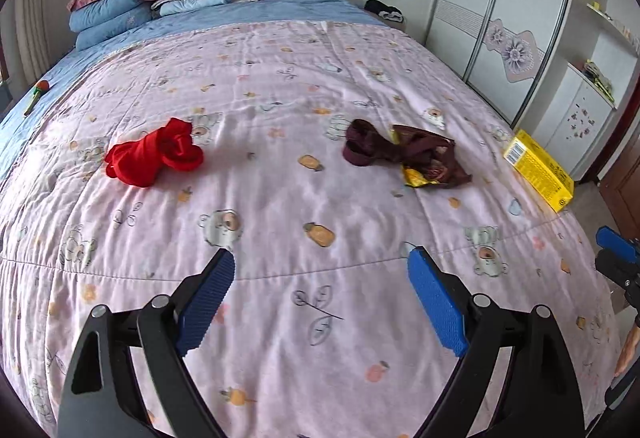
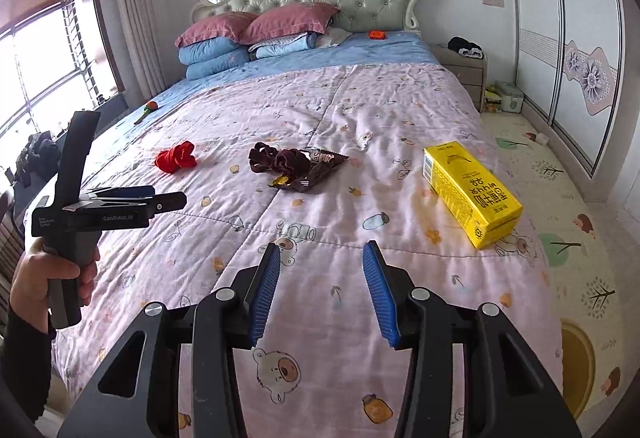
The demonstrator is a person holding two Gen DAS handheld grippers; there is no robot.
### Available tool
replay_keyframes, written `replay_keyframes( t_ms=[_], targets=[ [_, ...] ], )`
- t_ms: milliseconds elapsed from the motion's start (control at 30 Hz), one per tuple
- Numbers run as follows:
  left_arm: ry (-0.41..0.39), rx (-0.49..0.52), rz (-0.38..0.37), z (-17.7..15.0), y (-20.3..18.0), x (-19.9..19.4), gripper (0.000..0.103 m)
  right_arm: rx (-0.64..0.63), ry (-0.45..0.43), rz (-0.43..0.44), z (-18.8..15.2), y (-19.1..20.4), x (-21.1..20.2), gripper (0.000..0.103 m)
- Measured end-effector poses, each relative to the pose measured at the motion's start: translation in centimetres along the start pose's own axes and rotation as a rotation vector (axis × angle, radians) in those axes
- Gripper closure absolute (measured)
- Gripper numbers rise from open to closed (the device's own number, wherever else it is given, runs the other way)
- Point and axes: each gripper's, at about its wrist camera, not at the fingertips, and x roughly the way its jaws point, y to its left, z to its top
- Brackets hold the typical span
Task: Collect trash
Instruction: 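Return to the bed and grasp the red sock with the left tool, then grasp the dark brown strap with the right tool while the left tool holds the red sock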
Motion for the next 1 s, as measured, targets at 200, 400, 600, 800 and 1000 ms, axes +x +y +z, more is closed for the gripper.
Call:
replay_keyframes(
  t_ms=[200,400,600,800,1000],
  targets=[
    [-0.032,-0.034,0.074,2.0,5.7,1.5,0.015,-0.032,0.025,0.026,2.6,2.6,3.7,0.059],
    [-0.078,-0.013,0.156,4.4,9.5,3.1,0.015,-0.06,0.066,0.015,5.3,4.3,8.0,0.059],
    [-0.055,0.029,0.175,6.5,11.0,5.9,0.015,-0.108,0.089,0.007,7.6,5.6,11.0,0.059],
    [0.028,0.004,0.203,6.3,12.5,9.7,0.026,-0.141,0.091,0.033,9.9,6.3,12.9,0.059],
    [0.01,-0.062,0.183,5.8,14.1,9.2,0.061,-0.103,0.072,0.068,9.9,4.6,13.8,0.058]
  ],
)
